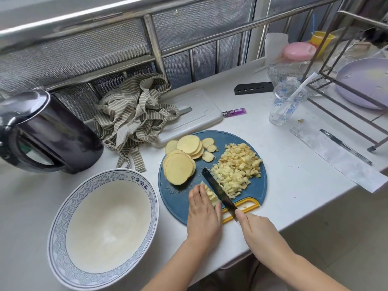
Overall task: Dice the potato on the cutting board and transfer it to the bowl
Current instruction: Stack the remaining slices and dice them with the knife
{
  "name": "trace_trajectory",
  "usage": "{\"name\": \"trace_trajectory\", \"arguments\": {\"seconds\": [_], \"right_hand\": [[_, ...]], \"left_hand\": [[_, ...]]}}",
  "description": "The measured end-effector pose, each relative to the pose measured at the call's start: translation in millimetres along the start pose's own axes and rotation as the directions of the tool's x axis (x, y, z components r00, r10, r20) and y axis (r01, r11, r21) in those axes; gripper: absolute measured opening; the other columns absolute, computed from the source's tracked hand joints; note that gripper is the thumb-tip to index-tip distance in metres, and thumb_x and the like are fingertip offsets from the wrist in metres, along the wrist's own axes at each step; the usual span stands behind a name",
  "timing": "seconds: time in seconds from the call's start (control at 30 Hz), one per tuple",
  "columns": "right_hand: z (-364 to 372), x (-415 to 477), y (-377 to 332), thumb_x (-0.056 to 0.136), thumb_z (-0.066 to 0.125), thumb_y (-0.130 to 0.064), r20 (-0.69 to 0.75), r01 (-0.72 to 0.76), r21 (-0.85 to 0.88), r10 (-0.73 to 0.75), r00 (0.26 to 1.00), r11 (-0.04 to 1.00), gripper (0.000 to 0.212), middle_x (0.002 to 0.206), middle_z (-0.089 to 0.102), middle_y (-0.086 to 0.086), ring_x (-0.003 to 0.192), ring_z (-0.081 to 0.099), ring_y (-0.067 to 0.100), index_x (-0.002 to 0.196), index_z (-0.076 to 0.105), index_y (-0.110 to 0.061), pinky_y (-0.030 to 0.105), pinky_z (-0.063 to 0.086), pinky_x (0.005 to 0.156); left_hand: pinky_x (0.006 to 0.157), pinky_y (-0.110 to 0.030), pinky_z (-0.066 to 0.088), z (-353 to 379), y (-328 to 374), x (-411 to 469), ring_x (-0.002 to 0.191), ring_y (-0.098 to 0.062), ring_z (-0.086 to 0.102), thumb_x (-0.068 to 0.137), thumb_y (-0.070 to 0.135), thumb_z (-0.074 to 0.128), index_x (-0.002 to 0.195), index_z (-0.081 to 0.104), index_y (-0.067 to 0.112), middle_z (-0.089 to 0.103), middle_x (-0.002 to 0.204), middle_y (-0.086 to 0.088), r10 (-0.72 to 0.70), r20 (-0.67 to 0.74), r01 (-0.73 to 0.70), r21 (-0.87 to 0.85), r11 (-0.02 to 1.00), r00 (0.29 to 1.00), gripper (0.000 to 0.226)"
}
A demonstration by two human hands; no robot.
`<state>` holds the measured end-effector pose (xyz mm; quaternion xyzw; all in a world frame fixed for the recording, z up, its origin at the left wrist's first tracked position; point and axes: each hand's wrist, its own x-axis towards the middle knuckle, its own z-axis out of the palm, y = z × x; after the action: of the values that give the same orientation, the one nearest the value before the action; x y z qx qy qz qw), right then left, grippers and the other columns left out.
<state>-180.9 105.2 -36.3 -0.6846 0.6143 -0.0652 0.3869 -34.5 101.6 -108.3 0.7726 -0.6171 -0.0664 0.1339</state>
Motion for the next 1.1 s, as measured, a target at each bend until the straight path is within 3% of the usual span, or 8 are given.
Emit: {"name": "trace_trajectory", "arguments": {"seconds": [0.1,0.27,0.4,0.47,0.6,0.83,0.97,1.1], "right_hand": [[-7,1,3,0.101,0.02,-0.048,-0.018,-0.009,0.002,0.009,1.0,1.0,0.049,0.073,0.059,-0.002,0.081,0.059,0.021,0.067,0.047,-0.025,0.034,0.045,0.076],[-12,-1,2,0.101,0.021,-0.047,0.007,0.009,-0.014,-0.009,1.0,1.0,0.048,0.066,0.053,-0.007,0.072,0.055,0.015,0.068,0.048,-0.025,0.031,0.042,0.072],[-12,-7,-7,0.101,0.023,-0.046,-0.004,0.048,-0.006,-0.049,0.999,0.999,0.048,0.06,0.046,-0.008,0.059,0.043,0.008,0.062,0.039,-0.023,0.029,0.034,0.061],[-12,-8,-11,0.101,0.022,-0.046,-0.004,0.064,-0.016,-0.064,0.998,0.998,0.048,0.06,0.046,-0.007,0.058,0.043,0.008,0.062,0.039,-0.023,0.025,0.033,0.058],[-10,-6,-14,0.1,0.022,-0.048,0.003,0.05,-0.027,-0.05,0.999,0.998,0.048,0.062,0.048,-0.007,0.061,0.044,0.009,0.063,0.04,-0.024,0.028,0.034,0.059],[-9,-6,-16,0.1,0.019,-0.048,0.051,0.031,-0.044,-0.029,0.998,0.999,0.05,0.062,0.046,-0.006,0.062,0.044,0.011,0.063,0.039,-0.022,0.033,0.036,0.064],[-9,-5,-18,0.101,0.018,-0.047,0.06,0.017,-0.067,-0.013,0.998,0.998,0.05,0.063,0.046,-0.006,0.064,0.045,0.012,0.063,0.039,-0.022,0.034,0.037,0.068],[-10,-2,-21,0.103,0.018,-0.043,0.069,-0.005,-0.09,0.011,0.998,0.996,0.051,0.065,0.049,-0.006,0.065,0.047,0.011,0.064,0.043,-0.022,0.034,0.039,0.07]], "left_hand": [[0.094,-0.04,0.05,1,0,0,0.12,-0.028,0.039,0.09,0.041,0.036,0.131,0.047,-0.005,0.053,0.124,-0.018,0.003,0.011,-0.002,-0.051,0.999,1.0,0.062],[0.098,-0.042,0.048,-1,-5,0,0.118,-0.033,0.053,0.091,0.046,0.036,0.132,0.046,-0.004,0.053,0.126,-0.019,0.028,0.091,-0.02,-0.086,0.996,0.995,0.066],[0.118,-0.036,0.017,-12,-10,1,0.141,-0.028,0.019,0.083,0.063,0.016,0.15,0.021,0.001,0.025,0.149,-0.014,0.062,0.133,-0.034,-0.197,0.98,0.989,0.091],[0.119,-0.035,0.013,-17,-13,2,0.142,-0.026,0.015,0.08,0.064,0.015,0.151,0.019,0.003,0.022,0.151,-0.012,0.076,0.117,-0.046,-0.241,0.969,0.99,0.094],[0.113,-0.045,0.032,-10,-20,-3,0.134,-0.03,0.033,0.089,0.056,0.031,0.144,0.034,0.001,0.039,0.141,-0.013,0.079,0.016,-0.073,-0.234,0.969,0.997,0.079],[0.101,-0.044,0.045,2,-23,-5,0.124,-0.026,0.039,0.094,0.045,0.037,0.136,0.04,0.004,0.043,0.13,-0.009,0.093,-0.08,-0.106,-0.178,0.978,0.992,0.059],[0.094,-0.042,0.051,4,-21,-4,0.118,-0.03,0.052,0.092,0.043,0.037,0.132,0.042,0.005,0.051,0.125,-0.011,0.094,-0.098,-0.105,-0.115,0.988,0.991,0.055],[0.094,-0.038,0.048,4,-19,-3,0.118,-0.024,0.041,0.09,0.042,0.037,0.129,0.043,0.004,0.048,0.123,-0.009,0.096,-0.118,-0.107,-0.095,0.99,0.988,0.055]]}}
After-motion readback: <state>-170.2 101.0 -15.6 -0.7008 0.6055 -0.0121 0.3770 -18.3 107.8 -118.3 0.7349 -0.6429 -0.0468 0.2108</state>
